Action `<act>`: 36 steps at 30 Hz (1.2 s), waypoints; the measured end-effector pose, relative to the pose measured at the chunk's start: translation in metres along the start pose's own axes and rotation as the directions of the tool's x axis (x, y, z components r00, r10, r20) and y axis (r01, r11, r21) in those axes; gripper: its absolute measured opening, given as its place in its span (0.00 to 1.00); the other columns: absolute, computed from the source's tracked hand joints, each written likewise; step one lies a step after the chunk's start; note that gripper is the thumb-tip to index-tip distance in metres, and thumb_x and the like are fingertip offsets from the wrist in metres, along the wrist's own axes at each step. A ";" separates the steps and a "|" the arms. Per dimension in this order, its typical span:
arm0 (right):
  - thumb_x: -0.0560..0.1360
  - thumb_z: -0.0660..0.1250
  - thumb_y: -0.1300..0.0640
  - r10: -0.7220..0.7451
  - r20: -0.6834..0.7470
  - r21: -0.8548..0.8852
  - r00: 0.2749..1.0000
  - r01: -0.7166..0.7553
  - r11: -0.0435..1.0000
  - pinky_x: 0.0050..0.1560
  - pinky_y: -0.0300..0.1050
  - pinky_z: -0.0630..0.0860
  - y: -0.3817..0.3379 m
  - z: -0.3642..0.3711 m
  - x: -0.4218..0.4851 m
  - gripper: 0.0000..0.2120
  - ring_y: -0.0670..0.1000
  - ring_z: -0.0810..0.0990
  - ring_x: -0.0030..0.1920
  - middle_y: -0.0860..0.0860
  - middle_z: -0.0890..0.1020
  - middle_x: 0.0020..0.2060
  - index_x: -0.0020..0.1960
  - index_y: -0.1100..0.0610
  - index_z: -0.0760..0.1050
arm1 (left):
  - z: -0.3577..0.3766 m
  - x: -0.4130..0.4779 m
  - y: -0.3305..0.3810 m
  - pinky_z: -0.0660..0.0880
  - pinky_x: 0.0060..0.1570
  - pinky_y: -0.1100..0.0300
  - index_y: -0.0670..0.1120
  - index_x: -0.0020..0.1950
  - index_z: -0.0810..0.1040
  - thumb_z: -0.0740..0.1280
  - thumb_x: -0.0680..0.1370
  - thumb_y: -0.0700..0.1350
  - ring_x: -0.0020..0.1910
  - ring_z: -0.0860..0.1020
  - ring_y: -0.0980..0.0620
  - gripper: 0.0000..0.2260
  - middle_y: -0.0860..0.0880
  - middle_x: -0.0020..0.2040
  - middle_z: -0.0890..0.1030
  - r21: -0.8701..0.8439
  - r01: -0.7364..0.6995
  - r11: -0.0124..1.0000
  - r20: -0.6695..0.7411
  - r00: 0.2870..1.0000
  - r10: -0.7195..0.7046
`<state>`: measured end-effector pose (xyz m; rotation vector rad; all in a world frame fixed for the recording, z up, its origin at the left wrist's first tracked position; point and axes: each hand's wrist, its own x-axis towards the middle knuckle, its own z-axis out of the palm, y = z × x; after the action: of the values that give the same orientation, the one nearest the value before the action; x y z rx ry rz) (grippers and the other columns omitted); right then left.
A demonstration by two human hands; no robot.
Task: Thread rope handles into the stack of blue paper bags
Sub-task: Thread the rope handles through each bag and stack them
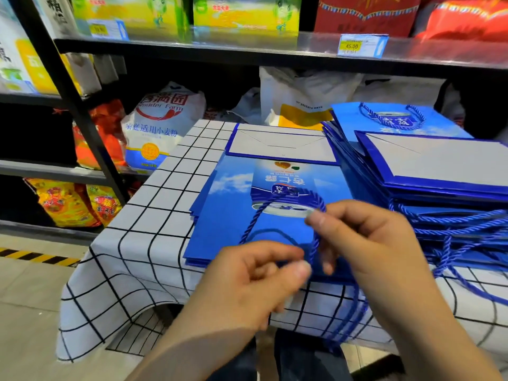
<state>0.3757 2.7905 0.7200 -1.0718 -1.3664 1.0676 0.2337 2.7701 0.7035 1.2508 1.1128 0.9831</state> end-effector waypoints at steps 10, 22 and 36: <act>0.64 0.70 0.48 0.060 0.183 -0.122 0.981 -0.038 0.992 0.29 0.32 0.71 -0.005 -0.028 0.007 0.09 0.42 0.76 0.29 0.47 0.82 0.31 0.44 0.46 0.83 | 0.009 0.019 0.026 0.67 0.23 0.69 0.40 0.35 0.79 0.67 0.72 0.46 0.19 0.69 0.58 0.10 0.50 0.26 0.78 0.090 -0.198 0.976 -0.017 0.980 0.200; 0.65 0.70 0.69 0.181 0.157 -0.153 0.971 -0.157 0.976 0.30 0.36 0.77 0.003 -0.045 0.001 0.04 0.50 0.81 0.31 0.60 0.83 0.33 0.37 0.63 0.78 | 0.019 0.044 0.032 0.75 0.30 0.65 0.44 0.42 0.81 0.66 0.74 0.42 0.28 0.78 0.57 0.05 0.49 0.33 0.82 -0.046 -0.219 0.975 -0.014 0.976 0.219; 0.68 0.70 0.67 -0.031 0.100 -0.533 0.995 0.080 0.843 0.45 0.30 0.75 0.012 -0.047 0.000 0.18 0.39 0.81 0.42 0.35 0.81 0.40 0.37 0.42 0.78 | -0.004 0.029 -0.032 0.63 0.53 0.62 0.50 0.47 0.81 0.61 0.71 0.54 0.49 0.72 0.57 0.13 0.54 0.48 0.81 0.834 -0.460 0.305 0.252 0.809 0.531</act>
<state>0.4227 2.7946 0.7110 -1.3874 -1.8198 0.7017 0.2344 2.7965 0.6695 2.5801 1.3728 0.8914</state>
